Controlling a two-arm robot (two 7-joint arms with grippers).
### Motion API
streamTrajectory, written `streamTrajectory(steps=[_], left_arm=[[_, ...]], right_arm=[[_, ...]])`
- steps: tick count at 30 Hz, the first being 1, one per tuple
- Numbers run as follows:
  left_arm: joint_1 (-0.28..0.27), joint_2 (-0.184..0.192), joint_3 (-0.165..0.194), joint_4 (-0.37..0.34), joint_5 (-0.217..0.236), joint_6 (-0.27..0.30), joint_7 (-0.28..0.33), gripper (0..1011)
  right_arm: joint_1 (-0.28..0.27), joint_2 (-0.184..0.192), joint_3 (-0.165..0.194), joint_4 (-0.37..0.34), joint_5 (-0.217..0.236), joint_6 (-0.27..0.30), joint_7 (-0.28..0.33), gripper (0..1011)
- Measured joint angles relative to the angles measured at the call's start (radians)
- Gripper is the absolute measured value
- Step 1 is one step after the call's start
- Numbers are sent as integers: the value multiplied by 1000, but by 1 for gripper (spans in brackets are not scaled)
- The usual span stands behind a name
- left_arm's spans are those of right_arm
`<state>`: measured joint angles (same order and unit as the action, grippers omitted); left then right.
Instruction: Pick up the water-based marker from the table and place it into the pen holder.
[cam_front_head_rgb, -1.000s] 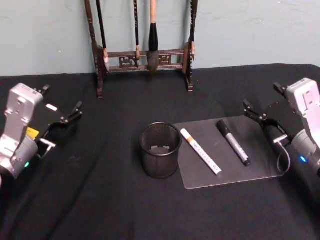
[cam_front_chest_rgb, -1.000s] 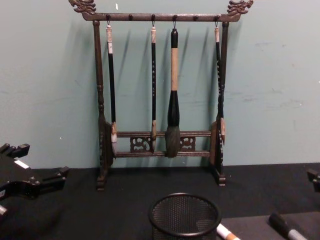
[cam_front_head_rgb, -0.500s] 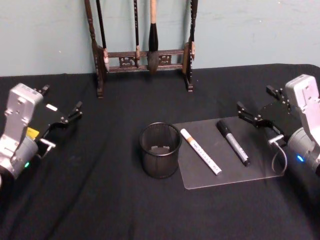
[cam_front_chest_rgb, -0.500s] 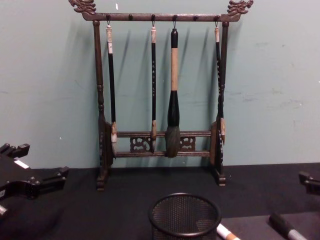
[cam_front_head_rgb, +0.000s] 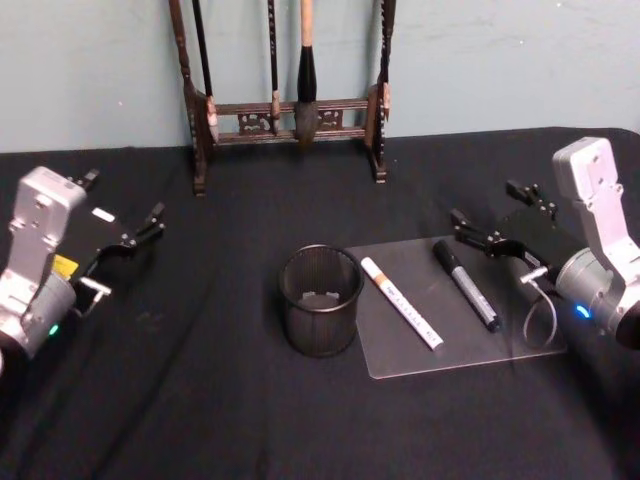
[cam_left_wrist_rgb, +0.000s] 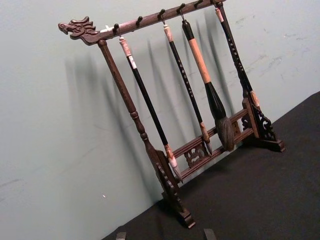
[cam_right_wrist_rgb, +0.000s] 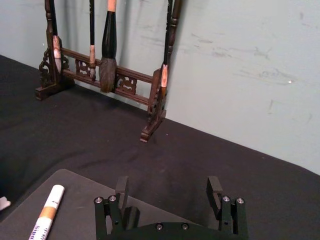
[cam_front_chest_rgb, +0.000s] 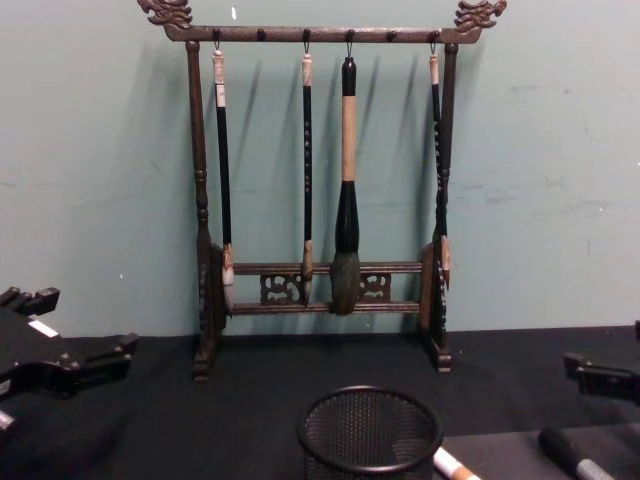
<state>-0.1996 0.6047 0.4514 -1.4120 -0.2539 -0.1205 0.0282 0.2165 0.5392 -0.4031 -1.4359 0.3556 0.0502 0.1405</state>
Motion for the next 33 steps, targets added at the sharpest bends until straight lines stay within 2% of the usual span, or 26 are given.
streamTrajectory(steps=[15, 28, 33], left_arm=[[0, 0, 0, 0, 0, 0, 0, 1001], [0, 0, 0, 0, 0, 0, 0, 1001], [0, 0, 0, 0, 0, 0, 0, 1001]], right_arm=[[29, -40, 7, 12, -12, 91, 38, 1002], [63, -73, 6, 43, -33, 212, 69, 1002], [69, -80, 4, 49, -45, 240, 77, 1000]])
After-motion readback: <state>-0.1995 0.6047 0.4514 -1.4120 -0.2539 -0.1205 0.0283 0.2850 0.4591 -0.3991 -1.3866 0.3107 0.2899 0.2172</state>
